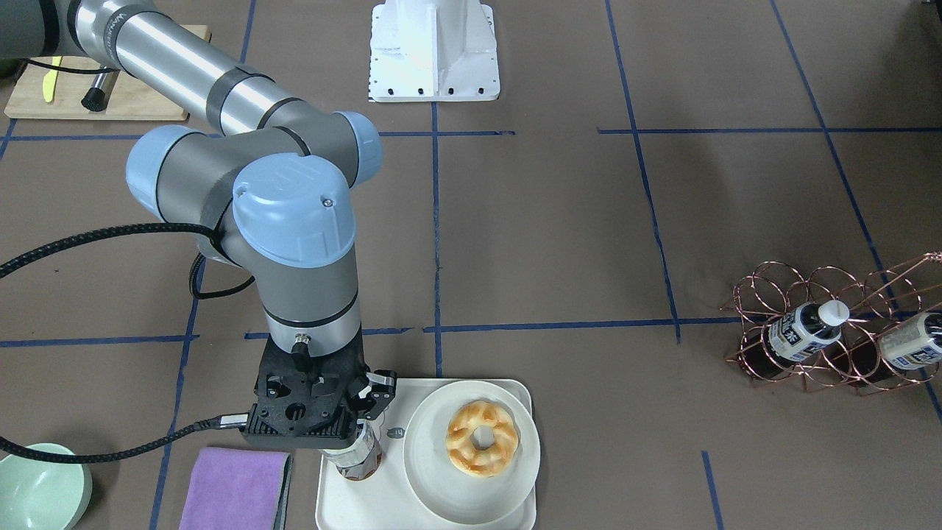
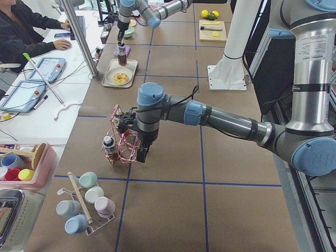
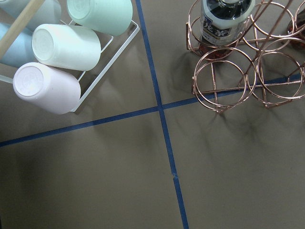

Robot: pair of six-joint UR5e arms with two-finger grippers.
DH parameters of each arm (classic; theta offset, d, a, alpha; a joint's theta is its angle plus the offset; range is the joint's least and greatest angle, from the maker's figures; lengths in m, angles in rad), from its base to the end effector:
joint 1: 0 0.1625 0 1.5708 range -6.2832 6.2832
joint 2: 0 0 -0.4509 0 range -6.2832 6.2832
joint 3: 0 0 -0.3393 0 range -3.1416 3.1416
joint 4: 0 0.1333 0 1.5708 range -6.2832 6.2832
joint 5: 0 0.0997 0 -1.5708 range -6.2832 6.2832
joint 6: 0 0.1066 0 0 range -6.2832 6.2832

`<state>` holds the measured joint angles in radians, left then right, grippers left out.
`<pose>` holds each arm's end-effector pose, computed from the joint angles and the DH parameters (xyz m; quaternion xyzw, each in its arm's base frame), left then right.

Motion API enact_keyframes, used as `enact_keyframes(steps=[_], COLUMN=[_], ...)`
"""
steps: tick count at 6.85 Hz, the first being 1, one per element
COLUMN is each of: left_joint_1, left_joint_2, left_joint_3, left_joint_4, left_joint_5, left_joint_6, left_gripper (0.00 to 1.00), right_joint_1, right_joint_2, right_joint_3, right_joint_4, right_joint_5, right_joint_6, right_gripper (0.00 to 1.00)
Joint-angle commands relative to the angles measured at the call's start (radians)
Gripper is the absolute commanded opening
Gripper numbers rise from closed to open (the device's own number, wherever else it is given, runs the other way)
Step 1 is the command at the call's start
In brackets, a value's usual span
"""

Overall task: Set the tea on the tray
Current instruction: 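Carry the bottle onto the tray beside the plate and release it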

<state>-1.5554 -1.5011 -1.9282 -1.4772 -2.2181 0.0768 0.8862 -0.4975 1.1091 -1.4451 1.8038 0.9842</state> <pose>-0.0627 -0.4092 0.5802 0.1015 0.3136 0.0743 0.9412 -0.4328 -0.7021 0.1926 0.1600 -0.3380 0.0969 0.9224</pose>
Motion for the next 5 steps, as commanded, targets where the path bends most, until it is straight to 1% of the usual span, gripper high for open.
enact_keyframes(steps=[1,2,3,4,5], left_joint_1=[0.000,0.000,0.000,0.000,0.000], left_joint_2=[-0.001,-0.002,-0.004,-0.004,-0.004], left_joint_3=[0.000,0.000,0.000,0.000,0.000], left_joint_4=[0.000,0.000,0.002,0.002,0.002], left_joint_5=[0.000,0.000,0.000,0.000,0.000], left_joint_6=[-0.002,-0.003,-0.003,-0.003,-0.003], left_gripper=[1.00,1.00,1.00,1.00,1.00], right_joint_1=[-0.001,0.000,0.002,0.020,0.054], right_joint_2=[-0.001,-0.003,-0.001,0.000,-0.006], right_joint_3=[0.000,0.000,0.001,0.012,0.053], right_joint_4=[0.000,0.000,0.000,0.000,-0.012], right_joint_5=[0.006,0.006,0.009,0.050,0.156], right_joint_6=[-0.001,-0.007,-0.012,-0.028,-0.033], right_gripper=[0.86,0.96,0.99,1.00,1.00])
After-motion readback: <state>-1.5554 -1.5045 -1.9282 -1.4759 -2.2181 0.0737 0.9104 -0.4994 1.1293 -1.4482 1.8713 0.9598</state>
